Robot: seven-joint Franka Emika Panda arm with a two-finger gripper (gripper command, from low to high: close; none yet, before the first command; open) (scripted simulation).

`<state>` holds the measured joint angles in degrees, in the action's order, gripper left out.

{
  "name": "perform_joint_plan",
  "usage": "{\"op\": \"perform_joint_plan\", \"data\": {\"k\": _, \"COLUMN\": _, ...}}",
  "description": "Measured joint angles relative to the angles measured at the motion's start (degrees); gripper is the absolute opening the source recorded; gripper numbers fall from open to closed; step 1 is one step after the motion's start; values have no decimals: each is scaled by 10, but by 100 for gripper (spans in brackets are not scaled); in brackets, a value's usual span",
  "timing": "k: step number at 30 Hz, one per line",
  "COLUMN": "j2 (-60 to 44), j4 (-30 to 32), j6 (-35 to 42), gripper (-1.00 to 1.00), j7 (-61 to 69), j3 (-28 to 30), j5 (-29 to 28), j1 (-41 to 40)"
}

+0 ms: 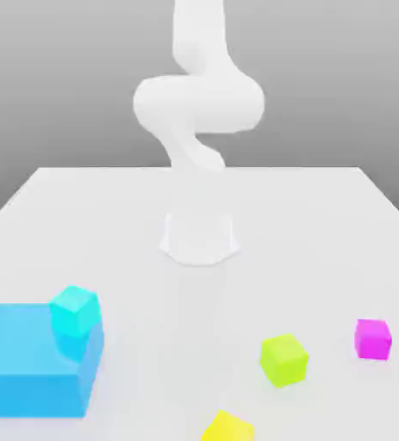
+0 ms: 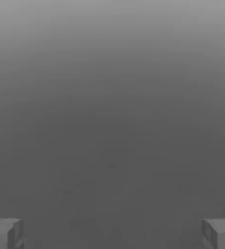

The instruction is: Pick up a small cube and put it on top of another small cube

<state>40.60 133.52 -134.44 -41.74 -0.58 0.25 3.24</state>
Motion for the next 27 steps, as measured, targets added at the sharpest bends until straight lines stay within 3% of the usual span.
{"op": "perform_joint_plan", "data": {"k": 16, "j2": -335, "j4": 111, "j6": -171, "gripper": 0, "j7": 253, "j3": -74, "j5": 2, "j1": 179}}
{"op": "perform_joint_plan", "data": {"k": 23, "j2": -483, "j4": 159, "j6": -244, "gripper": 0, "j7": 326, "j3": -108, "j5": -49, "j1": 251}}
{"op": "perform_joint_plan", "data": {"k": 27, "j2": -567, "j4": 153, "j6": -302, "gripper": 0, "j7": 308, "j3": -84, "j5": -94, "j1": 278}}
